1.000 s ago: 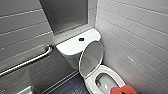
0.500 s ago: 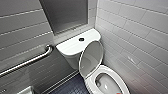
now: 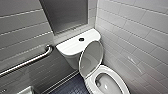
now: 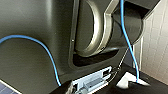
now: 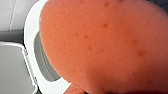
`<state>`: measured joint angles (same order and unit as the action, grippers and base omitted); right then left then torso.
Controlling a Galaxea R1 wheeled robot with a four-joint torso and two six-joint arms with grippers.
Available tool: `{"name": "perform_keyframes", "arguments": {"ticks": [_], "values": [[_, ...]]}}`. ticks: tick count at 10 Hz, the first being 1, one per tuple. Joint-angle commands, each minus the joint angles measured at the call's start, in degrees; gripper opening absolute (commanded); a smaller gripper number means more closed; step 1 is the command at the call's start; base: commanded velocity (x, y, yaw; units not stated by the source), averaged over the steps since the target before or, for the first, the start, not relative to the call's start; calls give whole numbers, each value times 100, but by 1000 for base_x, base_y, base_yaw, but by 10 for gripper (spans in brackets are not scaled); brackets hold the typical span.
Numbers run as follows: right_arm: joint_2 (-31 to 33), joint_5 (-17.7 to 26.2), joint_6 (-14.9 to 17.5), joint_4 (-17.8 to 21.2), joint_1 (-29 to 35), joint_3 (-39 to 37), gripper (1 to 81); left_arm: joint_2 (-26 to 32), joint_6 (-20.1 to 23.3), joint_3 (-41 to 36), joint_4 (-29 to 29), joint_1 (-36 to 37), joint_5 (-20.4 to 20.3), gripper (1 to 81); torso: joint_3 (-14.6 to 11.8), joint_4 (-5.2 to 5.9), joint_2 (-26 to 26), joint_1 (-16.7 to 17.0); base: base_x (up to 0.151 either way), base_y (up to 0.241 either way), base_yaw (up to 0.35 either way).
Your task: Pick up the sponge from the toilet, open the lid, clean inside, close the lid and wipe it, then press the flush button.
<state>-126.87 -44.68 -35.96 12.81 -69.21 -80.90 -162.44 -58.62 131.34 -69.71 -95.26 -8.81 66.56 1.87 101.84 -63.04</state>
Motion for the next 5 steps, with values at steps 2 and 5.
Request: {"name": "perform_keyframes", "arguments": {"ticks": [2, 5], "values": [[739, 451, 1850, 806, 385, 1400, 10, -17, 35, -73, -96, -261, 222, 811, 0, 0, 0, 0, 0, 0, 0], [740, 548, 3822, 2487, 1069, 2104, 10, -17, 35, 23, -78, -270, 213, 811, 0, 0, 2, 0, 0, 0, 0]]}}
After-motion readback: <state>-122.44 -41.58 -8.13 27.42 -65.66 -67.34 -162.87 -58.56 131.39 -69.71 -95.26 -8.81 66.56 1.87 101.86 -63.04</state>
